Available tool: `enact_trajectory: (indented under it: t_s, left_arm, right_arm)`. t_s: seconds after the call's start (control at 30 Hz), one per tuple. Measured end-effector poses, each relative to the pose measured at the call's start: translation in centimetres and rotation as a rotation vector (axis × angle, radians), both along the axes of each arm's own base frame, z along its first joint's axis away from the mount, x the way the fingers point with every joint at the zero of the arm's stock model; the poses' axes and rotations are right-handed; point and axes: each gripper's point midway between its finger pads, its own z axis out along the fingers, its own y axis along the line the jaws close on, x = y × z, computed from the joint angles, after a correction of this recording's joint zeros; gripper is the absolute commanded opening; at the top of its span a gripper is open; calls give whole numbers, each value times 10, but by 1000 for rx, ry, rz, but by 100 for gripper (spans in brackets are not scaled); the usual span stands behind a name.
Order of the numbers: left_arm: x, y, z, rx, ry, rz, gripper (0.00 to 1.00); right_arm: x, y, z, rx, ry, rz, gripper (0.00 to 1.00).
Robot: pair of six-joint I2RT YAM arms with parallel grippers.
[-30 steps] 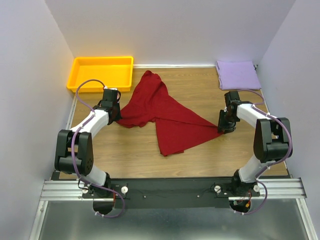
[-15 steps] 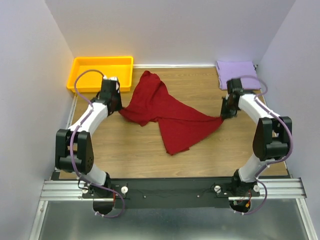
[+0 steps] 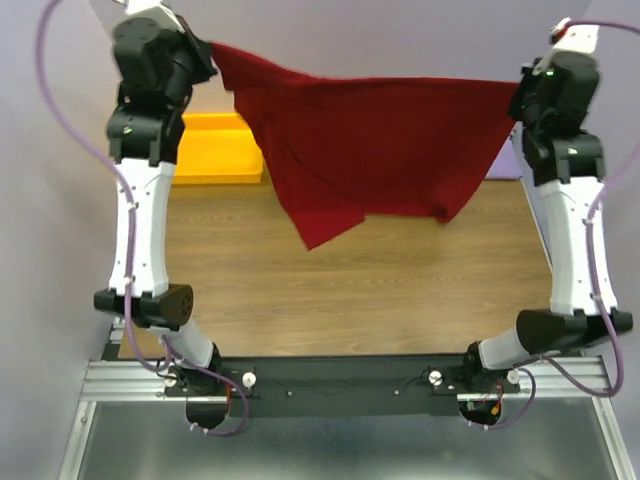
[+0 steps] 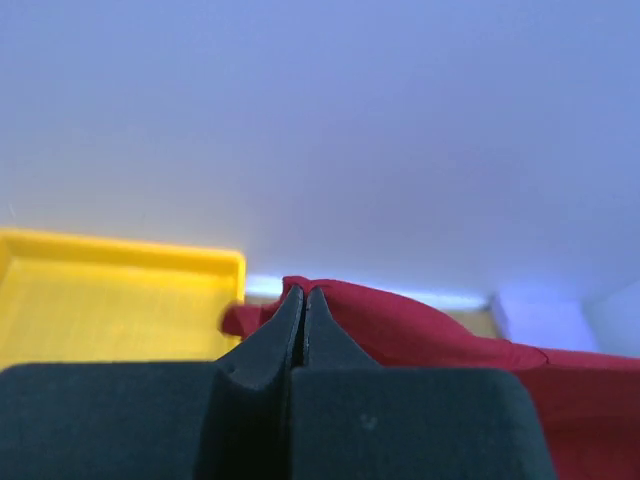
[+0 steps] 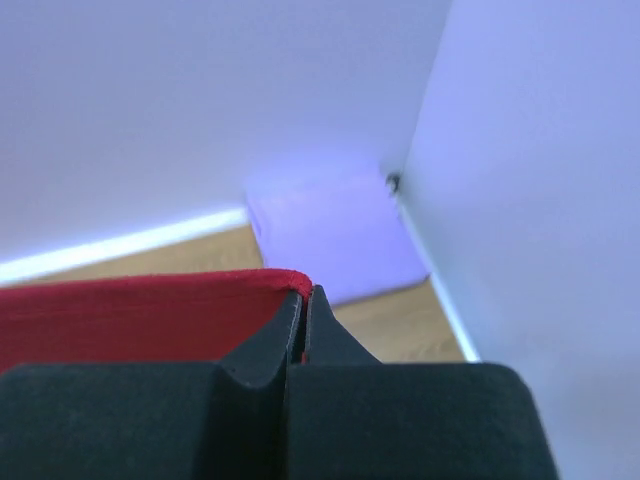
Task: Fold and stack the t-shirts
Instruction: Flatten the tshirt out
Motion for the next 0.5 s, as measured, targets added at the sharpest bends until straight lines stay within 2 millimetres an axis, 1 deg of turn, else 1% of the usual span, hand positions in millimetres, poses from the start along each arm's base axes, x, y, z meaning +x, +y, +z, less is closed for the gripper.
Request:
enact_trajectory:
  t_s: [0.03, 0.07, 0.1, 0.13, 0.17, 0.2, 0.23, 0.3, 0.33, 0.4, 0.43, 0.47, 0.5]
  left_arm:
    - [-19, 2, 34, -16, -78, 4, 0]
    - [-38, 6, 56, -28, -132, 12, 0]
    - [-50, 8, 67, -35, -156, 18, 0]
    - [-73, 13, 84, -44, -201, 34, 0]
    - [-101, 19, 100, -53, -256, 50, 0]
    - [-118, 23, 105, -57, -275, 61, 0]
    - [-147, 30, 117, -65, -326, 80, 0]
    - [-197, 41, 136, -82, -422, 109, 0]
    - [-222, 46, 144, -91, -472, 122, 0]
    - [-273, 57, 164, -104, -584, 152, 0]
    - [-290, 61, 171, -108, -621, 162, 0]
    - [-314, 66, 180, -112, -671, 175, 0]
    - [-339, 71, 192, -118, -730, 190, 0]
  right_arm:
    - [-8, -1, 14, -7, -33, -1, 1]
    - [-22, -2, 32, -18, -78, 3, 1]
    - [-41, -4, 54, -30, -132, 5, 1]
    - [-49, -4, 62, -35, -155, 7, 1]
    - [-65, -5, 75, -41, -196, 13, 1]
    - [-85, -5, 89, -47, -239, 19, 1]
    - [-100, -5, 100, -52, -278, 28, 1]
    - [-141, -4, 122, -67, -367, 51, 1]
    - [-152, -3, 128, -72, -392, 59, 1]
    - [-190, -1, 144, -90, -470, 84, 1]
    - [-202, 0, 148, -97, -493, 94, 1]
    - [-217, 1, 154, -107, -525, 107, 1]
    - [-228, 3, 157, -115, -546, 118, 1]
